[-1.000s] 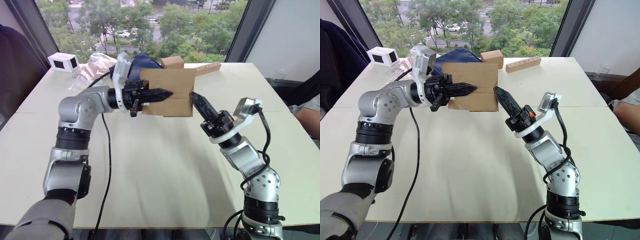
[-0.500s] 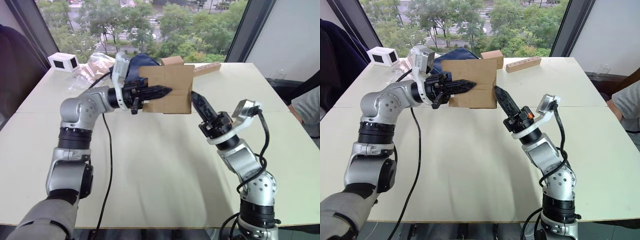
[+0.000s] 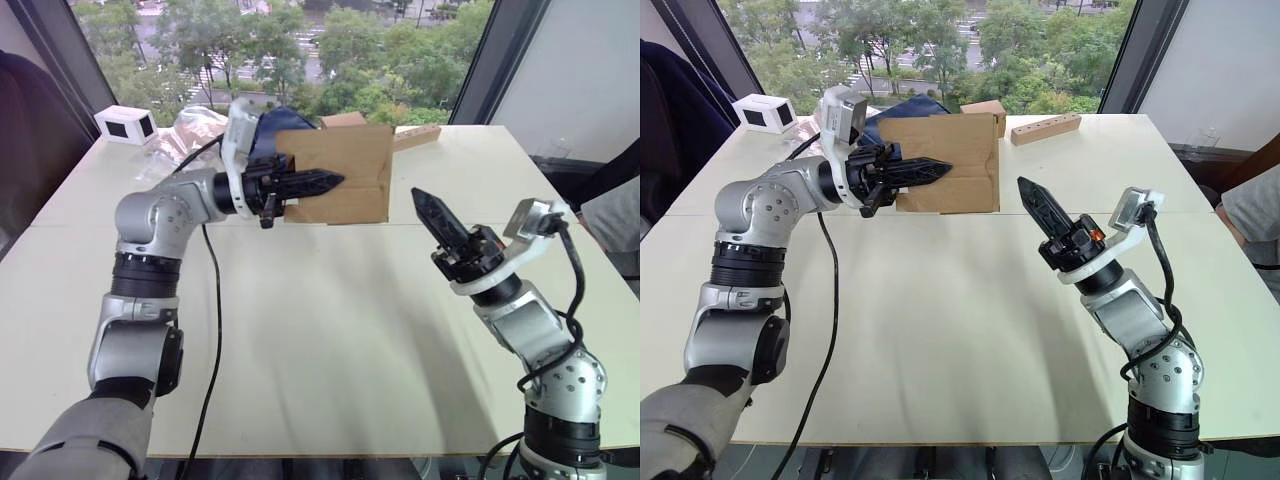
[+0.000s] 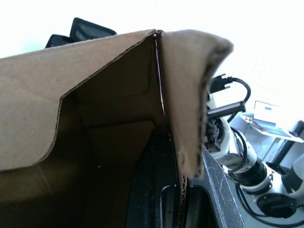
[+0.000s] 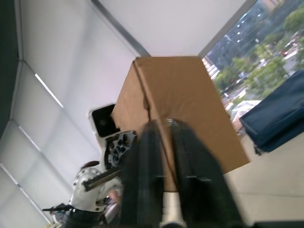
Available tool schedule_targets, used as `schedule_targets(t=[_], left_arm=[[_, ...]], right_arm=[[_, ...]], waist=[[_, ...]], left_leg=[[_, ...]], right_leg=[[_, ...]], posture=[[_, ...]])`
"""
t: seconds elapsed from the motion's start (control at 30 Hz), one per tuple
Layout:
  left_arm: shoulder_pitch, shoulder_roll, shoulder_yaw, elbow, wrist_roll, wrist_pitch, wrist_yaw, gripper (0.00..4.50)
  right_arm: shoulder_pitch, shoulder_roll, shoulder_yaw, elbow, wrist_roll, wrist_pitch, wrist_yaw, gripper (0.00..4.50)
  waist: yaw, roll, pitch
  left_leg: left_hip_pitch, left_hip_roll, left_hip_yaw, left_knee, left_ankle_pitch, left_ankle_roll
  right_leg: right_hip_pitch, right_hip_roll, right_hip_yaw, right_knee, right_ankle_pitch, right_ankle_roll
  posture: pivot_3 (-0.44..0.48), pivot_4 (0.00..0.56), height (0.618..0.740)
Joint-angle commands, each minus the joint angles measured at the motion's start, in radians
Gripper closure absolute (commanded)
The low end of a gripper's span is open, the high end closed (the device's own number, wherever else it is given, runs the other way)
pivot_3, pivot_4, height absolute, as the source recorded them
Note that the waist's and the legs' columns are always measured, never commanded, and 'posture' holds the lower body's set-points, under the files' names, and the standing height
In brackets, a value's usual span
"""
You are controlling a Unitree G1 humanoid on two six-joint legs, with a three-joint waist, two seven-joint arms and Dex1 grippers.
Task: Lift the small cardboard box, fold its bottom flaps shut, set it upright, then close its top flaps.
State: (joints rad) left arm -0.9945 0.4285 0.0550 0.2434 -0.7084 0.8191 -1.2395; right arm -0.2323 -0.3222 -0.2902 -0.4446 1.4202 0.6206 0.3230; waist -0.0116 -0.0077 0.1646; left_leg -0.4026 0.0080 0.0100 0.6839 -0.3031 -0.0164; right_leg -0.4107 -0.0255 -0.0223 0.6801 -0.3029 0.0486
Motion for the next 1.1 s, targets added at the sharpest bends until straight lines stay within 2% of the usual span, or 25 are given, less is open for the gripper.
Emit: schedule_targets(t=[0.03, 0.33, 0.67, 0.77, 0.9, 1.03, 1.1], left_arm=[[-0.017, 0.011, 0.008, -0.034, -0.018, -0.001, -0.01, 4.5], [-0.014, 0.013, -0.007, -0.047, -0.014, 0.008, -0.022, 4.5], [-0.013, -0.009, -0.03, -0.025, 0.028, -0.032, -0.01, 4.5], [-0.01, 0.0, -0.043, -0.012, 0.061, -0.049, -0.009, 4.5], [-0.038, 0.052, -0.11, 0.036, 0.166, -0.073, -0.002, 4.5], [-0.111, 0.096, -0.199, 0.119, 0.28, -0.034, 0.047, 4.5], [-0.106, 0.133, -0.251, 0.052, 0.322, -0.106, -0.014, 4.5]], right_arm=[[-0.01, -0.015, -0.025, -0.023, 0.013, -0.022, 0.009, 4.48], [-0.087, -0.011, 0.097, 0.029, -0.144, -0.009, 0.041, 4.48], [-0.088, 0.027, 0.193, 0.038, -0.234, 0.006, 0.065, 4.48], [-0.064, 0.037, 0.139, 0.032, -0.205, -0.001, 0.043, 4.48], [-0.023, -0.024, 0.026, 0.01, -0.14, 0.007, 0.029, 4.48], [0.022, -0.126, -0.054, -0.009, -0.152, 0.019, 0.018, 4.48], [0.058, -0.189, -0.096, -0.032, -0.144, 0.035, 0.029, 4.48]], waist=[[0.0, 0.0, 0.0], [-0.001, 0.0, 0.0], [0.001, 0.0, 0.0], [0.0, 0.0, 0.0], [0.002, 0.0, 0.0], [0.003, 0.0, 0.0], [0.002, 0.0, 0.0]], left_leg=[[0.0, 0.0, 0.0, 0.0, 0.0, 0.0], [0.0, 0.0, 0.0, 0.0, 0.0, 0.0], [0.0, 0.0, 0.0, 0.0, 0.0, 0.0], [0.0, 0.0, 0.0, 0.0, 0.0, 0.0], [0.0, 0.0, 0.0, 0.0, 0.0, 0.0], [0.0, 0.0, 0.0, 0.0, 0.0, 0.0], [0.0, -0.001, 0.0, 0.0, 0.0, 0.0]], right_leg=[[0.0, 0.0, 0.0, 0.0, 0.0, 0.0], [0.0, 0.0, 0.0, 0.0, 0.0, 0.0], [0.0, 0.0, 0.0, 0.0, 0.0, 0.0], [0.0, 0.0, 0.0, 0.0, 0.0, 0.0], [0.0, 0.0, 0.0, 0.0, 0.0, 0.0], [0.0, 0.0, 0.0, 0.0, 0.0, 0.0], [0.0, 0.0, 0.0, 0.0, 0.0, 0.0]], posture=[[0.0, 0.15, 0.74], [0.0, 0.15, 0.74], [0.0, 0.15, 0.74], [0.0, 0.15, 0.74], [0.0, 0.15, 0.74], [0.0, 0.15, 0.74], [0.0, 0.15, 0.74]])
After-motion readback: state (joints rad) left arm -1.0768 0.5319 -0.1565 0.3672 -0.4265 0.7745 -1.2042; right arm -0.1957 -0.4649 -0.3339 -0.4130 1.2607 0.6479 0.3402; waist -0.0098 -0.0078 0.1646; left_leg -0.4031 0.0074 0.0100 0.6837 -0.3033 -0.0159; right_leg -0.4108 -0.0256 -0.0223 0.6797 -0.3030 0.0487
